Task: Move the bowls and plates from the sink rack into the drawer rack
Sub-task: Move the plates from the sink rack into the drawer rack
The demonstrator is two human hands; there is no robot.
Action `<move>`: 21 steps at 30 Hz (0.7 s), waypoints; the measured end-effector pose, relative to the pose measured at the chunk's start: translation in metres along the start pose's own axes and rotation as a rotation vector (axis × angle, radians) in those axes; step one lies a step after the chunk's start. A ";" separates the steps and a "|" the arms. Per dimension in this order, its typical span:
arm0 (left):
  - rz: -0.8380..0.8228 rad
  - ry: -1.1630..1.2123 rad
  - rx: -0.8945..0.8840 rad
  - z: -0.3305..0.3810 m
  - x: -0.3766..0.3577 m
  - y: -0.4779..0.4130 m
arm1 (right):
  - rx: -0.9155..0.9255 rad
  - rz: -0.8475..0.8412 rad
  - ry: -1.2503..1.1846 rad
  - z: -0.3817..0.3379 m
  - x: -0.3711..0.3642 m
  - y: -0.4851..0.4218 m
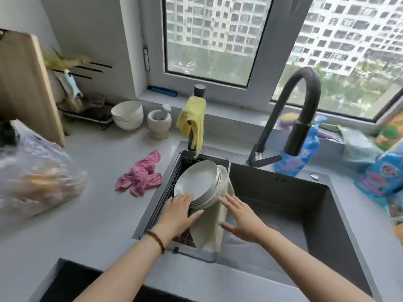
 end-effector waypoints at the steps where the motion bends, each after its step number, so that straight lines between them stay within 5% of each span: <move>1: -0.014 0.006 -0.004 -0.003 -0.003 -0.013 | -0.010 -0.002 0.002 0.004 -0.002 -0.012; 10: -0.154 0.255 0.013 0.000 -0.030 -0.084 | 0.015 -0.014 0.041 0.031 -0.018 -0.067; 21: -0.080 0.407 0.018 0.001 -0.034 -0.097 | 0.051 -0.033 0.055 0.036 -0.024 -0.079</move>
Point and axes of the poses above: each hand's wrist, its own y-axis away from the middle knuckle, its own x-axis out of the back of the hand, z = x × y, the point moved 5 cm from there along -y, towards the middle knuckle, and after that the axes turned 5 degrees about z, right-handed, at the moved point
